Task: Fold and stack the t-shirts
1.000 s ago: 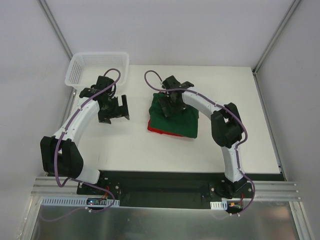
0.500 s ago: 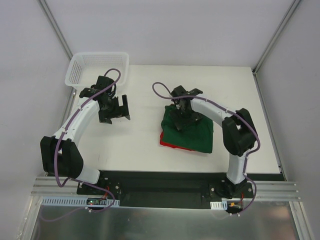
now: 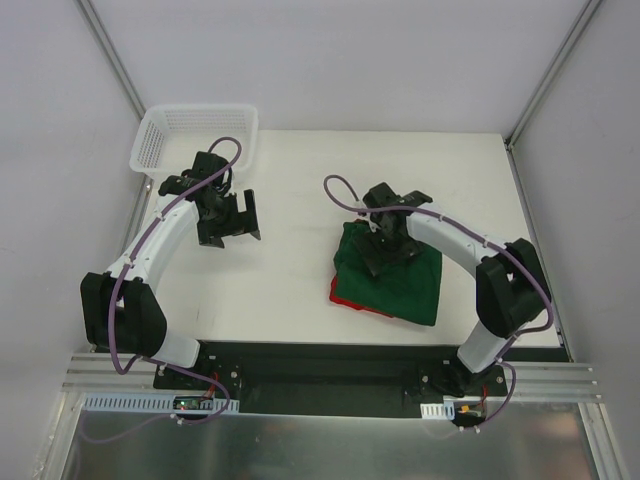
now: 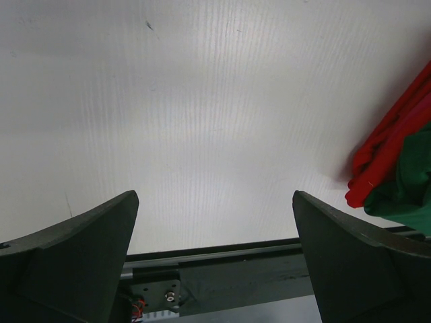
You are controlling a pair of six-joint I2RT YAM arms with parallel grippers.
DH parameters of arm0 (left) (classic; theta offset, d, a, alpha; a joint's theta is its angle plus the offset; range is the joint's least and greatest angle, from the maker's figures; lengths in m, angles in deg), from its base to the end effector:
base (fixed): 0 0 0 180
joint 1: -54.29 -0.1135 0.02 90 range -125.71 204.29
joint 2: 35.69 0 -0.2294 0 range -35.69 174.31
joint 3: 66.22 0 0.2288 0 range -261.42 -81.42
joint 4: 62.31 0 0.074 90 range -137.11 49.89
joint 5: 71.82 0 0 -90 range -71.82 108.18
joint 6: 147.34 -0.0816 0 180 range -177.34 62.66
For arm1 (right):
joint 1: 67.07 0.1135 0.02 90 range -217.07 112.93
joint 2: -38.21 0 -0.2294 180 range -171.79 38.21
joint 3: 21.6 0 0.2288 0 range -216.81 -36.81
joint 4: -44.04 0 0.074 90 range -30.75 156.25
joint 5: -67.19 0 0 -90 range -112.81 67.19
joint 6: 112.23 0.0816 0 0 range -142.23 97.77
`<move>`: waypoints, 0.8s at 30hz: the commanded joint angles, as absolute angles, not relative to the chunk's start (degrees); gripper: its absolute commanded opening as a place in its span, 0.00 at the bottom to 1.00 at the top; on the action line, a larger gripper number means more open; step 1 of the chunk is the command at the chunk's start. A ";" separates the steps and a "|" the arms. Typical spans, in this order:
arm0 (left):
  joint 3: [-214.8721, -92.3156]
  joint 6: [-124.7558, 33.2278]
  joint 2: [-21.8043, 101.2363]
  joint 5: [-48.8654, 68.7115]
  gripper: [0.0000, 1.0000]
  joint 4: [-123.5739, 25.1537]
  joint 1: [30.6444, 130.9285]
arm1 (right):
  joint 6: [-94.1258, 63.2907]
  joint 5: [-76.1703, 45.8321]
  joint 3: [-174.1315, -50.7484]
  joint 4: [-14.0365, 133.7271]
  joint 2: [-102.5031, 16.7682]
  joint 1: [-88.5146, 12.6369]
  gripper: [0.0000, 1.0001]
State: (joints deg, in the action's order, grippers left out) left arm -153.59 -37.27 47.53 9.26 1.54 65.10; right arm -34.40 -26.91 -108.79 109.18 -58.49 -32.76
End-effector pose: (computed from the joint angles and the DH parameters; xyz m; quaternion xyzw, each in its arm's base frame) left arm 0.2914 -0.0685 0.2244 -0.0574 0.9608 -0.1417 0.2312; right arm 0.2623 0.1719 0.1537 -0.3864 0.9119 -0.0092 0.1378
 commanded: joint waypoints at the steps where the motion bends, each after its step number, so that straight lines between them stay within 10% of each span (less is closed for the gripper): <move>1: -154.73 -38.01 46.49 8.25 0.99 1.06 65.45 | -32.34 -29.65 -112.99 112.24 -54.51 -31.31 0.96; 10: -154.46 -37.92 46.14 8.34 1.00 1.15 65.80 | -22.43 -50.92 -132.87 120.69 -57.94 -21.89 0.96; 24: -153.67 -38.71 45.26 7.72 0.99 1.06 66.59 | 13.44 -56.82 -103.70 96.52 -43.18 -21.28 0.96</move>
State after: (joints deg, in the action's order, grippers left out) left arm -153.59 -37.38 47.53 8.93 1.21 65.95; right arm 3.94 -51.04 -106.30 102.97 -46.73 -21.68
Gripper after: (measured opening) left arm 0.993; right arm 0.962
